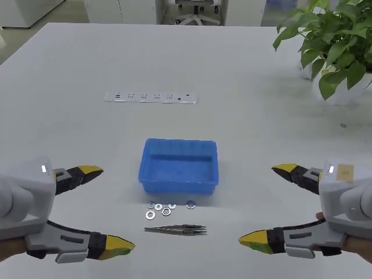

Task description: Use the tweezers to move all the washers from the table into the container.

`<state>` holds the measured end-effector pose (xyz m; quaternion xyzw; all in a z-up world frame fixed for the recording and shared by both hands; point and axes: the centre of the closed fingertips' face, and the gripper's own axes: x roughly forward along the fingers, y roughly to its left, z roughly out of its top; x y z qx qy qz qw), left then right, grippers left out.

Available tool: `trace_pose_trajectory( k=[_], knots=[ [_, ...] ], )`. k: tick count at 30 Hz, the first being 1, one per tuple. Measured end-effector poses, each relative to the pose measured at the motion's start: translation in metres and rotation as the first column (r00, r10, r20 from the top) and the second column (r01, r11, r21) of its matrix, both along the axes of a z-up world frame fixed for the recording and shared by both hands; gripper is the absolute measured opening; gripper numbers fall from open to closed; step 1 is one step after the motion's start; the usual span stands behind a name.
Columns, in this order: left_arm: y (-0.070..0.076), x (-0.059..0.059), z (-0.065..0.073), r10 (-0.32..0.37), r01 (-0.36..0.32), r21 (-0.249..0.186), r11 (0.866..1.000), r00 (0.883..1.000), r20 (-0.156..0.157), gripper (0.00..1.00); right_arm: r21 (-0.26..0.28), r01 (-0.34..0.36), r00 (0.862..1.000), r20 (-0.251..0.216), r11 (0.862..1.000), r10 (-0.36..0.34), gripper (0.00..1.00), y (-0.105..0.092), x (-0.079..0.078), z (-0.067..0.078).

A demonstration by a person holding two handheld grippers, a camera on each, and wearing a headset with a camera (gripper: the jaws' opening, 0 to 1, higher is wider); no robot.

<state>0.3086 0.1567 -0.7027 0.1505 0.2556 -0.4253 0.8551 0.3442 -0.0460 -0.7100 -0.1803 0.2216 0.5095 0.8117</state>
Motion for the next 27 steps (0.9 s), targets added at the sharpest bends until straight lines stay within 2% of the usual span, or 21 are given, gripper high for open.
trace_pose_trajectory(
  k=[6, 13, 15, 20, 27],
  knots=[
    [0.0, 0.002, 0.0, -0.012, 0.012, 0.009, 1.0, 1.0, 0.011, 0.96, -0.003, -0.005, 1.0, 0.004, 1.0, 0.005, 0.93, 0.0, 0.0, 0.0],
    [-0.004, 0.001, -0.007, -0.048, 0.048, 0.034, 0.998, 0.999, 0.0, 0.92, -0.019, -0.029, 1.0, 0.008, 0.999, 0.029, 0.91, 0.003, 0.0, -0.002],
    [-0.006, 0.0, -0.008, -0.063, 0.063, 0.036, 0.997, 0.998, -0.007, 0.87, -0.027, -0.041, 0.999, 0.012, 0.999, 0.041, 0.89, 0.005, -0.001, -0.003],
    [-0.01, -0.001, -0.018, -0.098, 0.099, 0.073, 0.992, 0.995, -0.015, 0.78, -0.062, -0.076, 0.997, 0.024, 0.995, 0.078, 0.84, 0.009, -0.001, -0.006],
    [-0.015, -0.003, -0.034, -0.165, 0.17, 0.123, 0.978, 0.985, -0.049, 0.64, -0.111, -0.143, 0.989, 0.03, 0.983, 0.147, 0.74, 0.021, -0.002, -0.013]
  ],
)
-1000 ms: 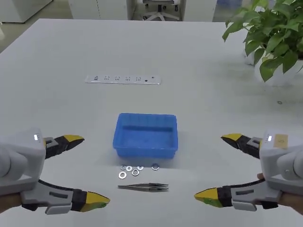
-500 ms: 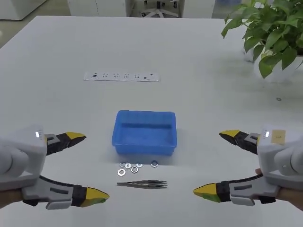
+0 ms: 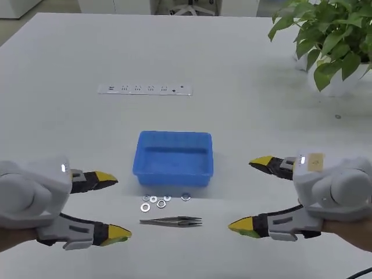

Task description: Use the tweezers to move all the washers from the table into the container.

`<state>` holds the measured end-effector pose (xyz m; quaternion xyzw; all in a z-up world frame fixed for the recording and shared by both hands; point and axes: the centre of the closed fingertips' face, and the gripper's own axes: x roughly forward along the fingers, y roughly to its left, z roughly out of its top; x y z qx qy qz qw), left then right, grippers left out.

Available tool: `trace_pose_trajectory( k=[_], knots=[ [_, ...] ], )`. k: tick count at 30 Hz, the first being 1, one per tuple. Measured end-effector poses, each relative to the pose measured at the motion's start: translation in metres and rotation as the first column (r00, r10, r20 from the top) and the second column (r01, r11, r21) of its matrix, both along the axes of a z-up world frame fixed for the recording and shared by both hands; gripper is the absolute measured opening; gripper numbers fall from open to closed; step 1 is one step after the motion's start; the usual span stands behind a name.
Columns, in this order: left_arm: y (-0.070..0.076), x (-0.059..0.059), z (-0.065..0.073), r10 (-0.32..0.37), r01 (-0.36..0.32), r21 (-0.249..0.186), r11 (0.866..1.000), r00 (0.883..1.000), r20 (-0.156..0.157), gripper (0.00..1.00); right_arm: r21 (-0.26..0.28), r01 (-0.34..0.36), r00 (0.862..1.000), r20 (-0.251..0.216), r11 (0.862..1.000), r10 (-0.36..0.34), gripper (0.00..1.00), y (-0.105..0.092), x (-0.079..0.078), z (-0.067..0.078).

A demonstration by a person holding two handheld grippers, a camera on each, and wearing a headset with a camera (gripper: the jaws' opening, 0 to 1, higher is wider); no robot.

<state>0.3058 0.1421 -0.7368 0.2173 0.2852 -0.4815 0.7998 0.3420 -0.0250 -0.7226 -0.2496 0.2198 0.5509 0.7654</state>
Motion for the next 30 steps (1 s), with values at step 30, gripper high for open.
trace_pose_trajectory(
  k=[30],
  knots=[
    [-0.015, 0.005, -0.054, -0.153, 0.166, 0.157, 0.974, 0.984, -0.088, 0.28, -0.184, -0.321, 0.947, -0.072, 0.929, 0.313, 0.35, 0.052, -0.018, -0.056]
  ],
)
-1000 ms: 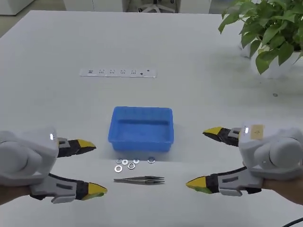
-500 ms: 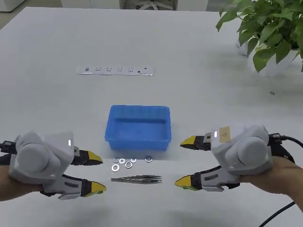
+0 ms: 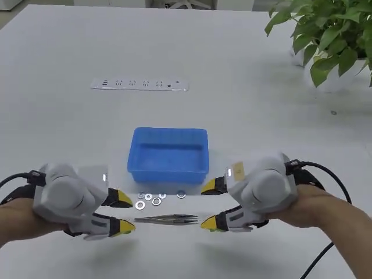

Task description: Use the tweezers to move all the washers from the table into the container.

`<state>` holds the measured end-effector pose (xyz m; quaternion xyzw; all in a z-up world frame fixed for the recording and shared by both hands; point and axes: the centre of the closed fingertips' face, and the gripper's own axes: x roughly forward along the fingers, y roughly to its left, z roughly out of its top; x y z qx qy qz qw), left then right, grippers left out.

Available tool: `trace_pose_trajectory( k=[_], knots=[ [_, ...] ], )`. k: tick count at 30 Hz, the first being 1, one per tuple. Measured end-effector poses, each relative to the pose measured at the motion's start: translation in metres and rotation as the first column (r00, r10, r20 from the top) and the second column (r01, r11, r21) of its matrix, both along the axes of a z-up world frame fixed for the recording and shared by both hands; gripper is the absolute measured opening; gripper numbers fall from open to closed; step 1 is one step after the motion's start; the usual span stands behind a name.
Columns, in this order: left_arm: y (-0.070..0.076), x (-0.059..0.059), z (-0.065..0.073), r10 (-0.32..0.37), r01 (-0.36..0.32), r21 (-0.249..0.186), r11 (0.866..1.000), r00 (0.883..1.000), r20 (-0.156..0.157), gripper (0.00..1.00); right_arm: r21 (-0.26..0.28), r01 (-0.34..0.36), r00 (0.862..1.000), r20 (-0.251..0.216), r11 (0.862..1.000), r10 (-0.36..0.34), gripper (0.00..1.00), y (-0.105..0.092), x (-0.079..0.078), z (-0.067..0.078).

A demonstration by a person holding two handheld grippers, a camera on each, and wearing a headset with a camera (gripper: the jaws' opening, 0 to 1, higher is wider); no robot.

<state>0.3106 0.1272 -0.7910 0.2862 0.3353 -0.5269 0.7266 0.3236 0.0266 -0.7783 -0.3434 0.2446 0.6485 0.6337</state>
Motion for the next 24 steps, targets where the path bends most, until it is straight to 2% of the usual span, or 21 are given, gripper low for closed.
trace_pose_trajectory(
  k=[11, 24],
  knots=[
    [-0.005, 0.002, -0.013, -0.052, 0.053, 0.051, 0.997, 0.998, -0.019, 0.24, -0.043, -0.045, 0.999, -0.032, 0.998, 0.044, 0.25, 0.009, -0.005, -0.022],
    [-0.01, 0.002, -0.021, -0.083, 0.086, 0.07, 0.994, 0.996, -0.039, 0.17, -0.047, -0.052, 0.997, -0.064, 0.998, 0.049, 0.18, 0.02, -0.008, -0.036]
  ],
)
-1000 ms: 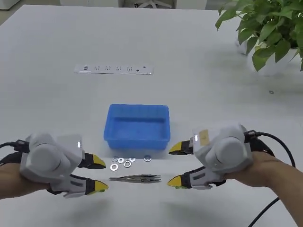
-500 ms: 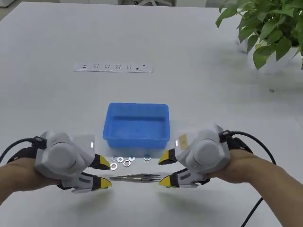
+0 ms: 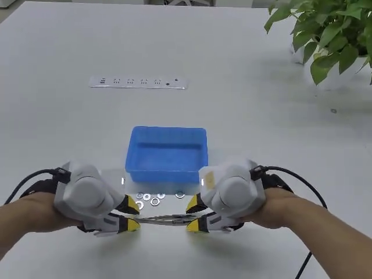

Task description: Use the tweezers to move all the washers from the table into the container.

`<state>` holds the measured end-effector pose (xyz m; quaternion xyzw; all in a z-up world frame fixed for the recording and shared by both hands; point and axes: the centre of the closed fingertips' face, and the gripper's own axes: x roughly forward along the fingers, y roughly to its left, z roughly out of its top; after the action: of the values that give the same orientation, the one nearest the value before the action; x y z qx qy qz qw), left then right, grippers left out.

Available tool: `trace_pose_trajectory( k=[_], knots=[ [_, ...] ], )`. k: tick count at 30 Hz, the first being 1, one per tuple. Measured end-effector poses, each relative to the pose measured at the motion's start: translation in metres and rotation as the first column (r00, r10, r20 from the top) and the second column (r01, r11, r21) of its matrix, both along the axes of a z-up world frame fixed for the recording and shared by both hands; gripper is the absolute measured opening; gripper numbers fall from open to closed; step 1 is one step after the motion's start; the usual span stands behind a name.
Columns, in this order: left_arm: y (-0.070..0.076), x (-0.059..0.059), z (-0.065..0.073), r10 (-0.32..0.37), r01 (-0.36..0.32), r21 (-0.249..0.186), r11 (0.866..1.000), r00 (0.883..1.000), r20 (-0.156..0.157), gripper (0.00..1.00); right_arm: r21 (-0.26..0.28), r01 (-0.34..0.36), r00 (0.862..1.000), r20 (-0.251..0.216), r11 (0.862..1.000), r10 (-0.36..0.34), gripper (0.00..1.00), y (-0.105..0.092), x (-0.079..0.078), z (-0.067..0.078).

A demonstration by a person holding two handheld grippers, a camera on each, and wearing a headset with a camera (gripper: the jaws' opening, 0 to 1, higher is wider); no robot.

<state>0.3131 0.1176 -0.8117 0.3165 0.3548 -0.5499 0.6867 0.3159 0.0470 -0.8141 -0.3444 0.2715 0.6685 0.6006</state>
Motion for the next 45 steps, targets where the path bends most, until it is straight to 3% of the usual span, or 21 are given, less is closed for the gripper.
trace_pose_trajectory(
  k=[10, 16, 25, 45],
  knots=[
    [-0.002, -0.001, -0.002, -0.01, 0.01, -0.002, 1.0, 1.0, -0.013, 0.13, 0.007, 0.005, 1.0, -0.005, 1.0, -0.005, 0.13, 0.005, 0.0, -0.001],
    [-0.003, 0.001, -0.003, -0.013, 0.013, 0.0, 1.0, 1.0, -0.001, 0.07, 0.011, 0.011, 1.0, -0.008, 1.0, -0.011, 0.11, 0.005, -0.001, -0.001],
    [-0.003, -0.003, -0.002, -0.058, 0.058, 0.016, 0.998, 0.998, 0.015, 0.06, 0.01, 0.013, 1.0, -0.006, 1.0, -0.013, 0.11, 0.005, -0.001, -0.001],
    [-0.011, -0.008, 0.037, -0.081, 0.082, -0.023, 0.996, 0.996, 0.027, 0.06, 0.017, -0.012, 1.0, 0.004, 1.0, 0.012, 0.13, 0.013, -0.003, -0.001]
  ],
)
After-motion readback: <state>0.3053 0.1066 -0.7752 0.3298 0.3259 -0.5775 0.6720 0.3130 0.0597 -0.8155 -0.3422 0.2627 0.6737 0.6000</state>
